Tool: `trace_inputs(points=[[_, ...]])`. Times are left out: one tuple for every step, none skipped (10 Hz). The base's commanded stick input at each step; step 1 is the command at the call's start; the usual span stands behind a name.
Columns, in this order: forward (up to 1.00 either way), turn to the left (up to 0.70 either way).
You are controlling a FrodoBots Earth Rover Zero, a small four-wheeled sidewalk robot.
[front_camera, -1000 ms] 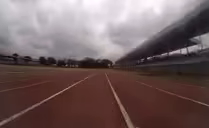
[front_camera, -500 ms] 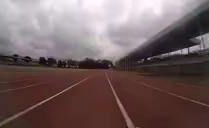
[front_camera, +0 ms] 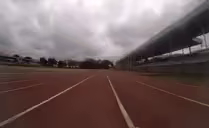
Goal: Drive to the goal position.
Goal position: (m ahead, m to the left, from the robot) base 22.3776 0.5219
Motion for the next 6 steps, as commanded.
trace_inputs(points=[[0.7,0.0],[0.7,0.0],[0.7,0.0],[0.7,0.0],[0.7,0.0],[0.7,0.0]])
